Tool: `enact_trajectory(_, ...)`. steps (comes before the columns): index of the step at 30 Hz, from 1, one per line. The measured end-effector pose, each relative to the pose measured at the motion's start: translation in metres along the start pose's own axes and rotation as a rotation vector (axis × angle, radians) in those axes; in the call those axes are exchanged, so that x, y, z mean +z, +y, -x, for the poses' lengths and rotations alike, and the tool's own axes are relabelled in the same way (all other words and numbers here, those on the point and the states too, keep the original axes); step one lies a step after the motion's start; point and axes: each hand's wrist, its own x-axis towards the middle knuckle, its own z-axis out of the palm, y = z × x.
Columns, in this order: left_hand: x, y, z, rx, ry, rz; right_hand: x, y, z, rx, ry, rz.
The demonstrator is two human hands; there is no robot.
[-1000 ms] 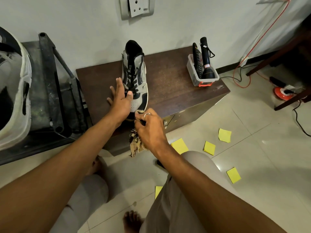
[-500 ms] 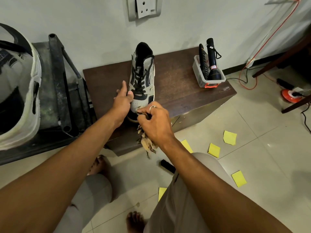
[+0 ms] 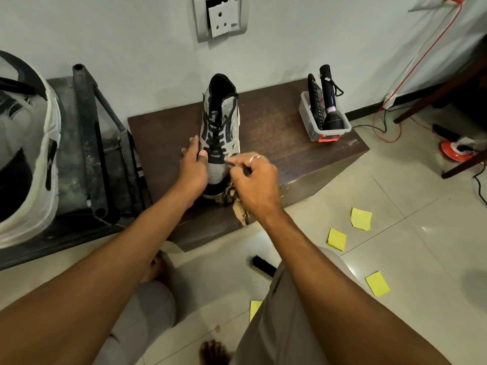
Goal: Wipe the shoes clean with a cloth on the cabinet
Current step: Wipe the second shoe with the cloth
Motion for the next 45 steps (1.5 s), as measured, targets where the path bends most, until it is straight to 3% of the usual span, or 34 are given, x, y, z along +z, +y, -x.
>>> enact_trajectory(5,0.007,0.017,0.011,0.195,0.117,-0.143,-0.007,0.024,-0.034,0.116,0.059,-0.087)
enact_trajectory(20,0.024,0.005,-0.011,0.231,0.129,-0.34,0.002,0.023,-0.055,0.069,-0.139,0.12)
enact_trajectory(24,0.024,0.003,-0.011,0.251,0.121,-0.364,0.002,0.028,-0.058,0.046,-0.026,0.02)
enact_trajectory(30,0.022,0.0,-0.013,0.261,0.107,-0.371,0.019,0.03,-0.065,-0.017,-0.117,0.262)
enact_trajectory(35,0.021,0.001,-0.015,0.25,0.107,-0.375,0.007,0.021,-0.06,0.065,-0.167,0.103)
enact_trajectory(39,0.02,-0.001,-0.014,0.253,0.096,-0.39,0.007,0.025,-0.062,0.021,-0.007,0.007)
enact_trajectory(45,0.02,-0.004,-0.015,0.262,0.103,-0.4,0.018,0.031,-0.066,-0.11,-0.131,0.239)
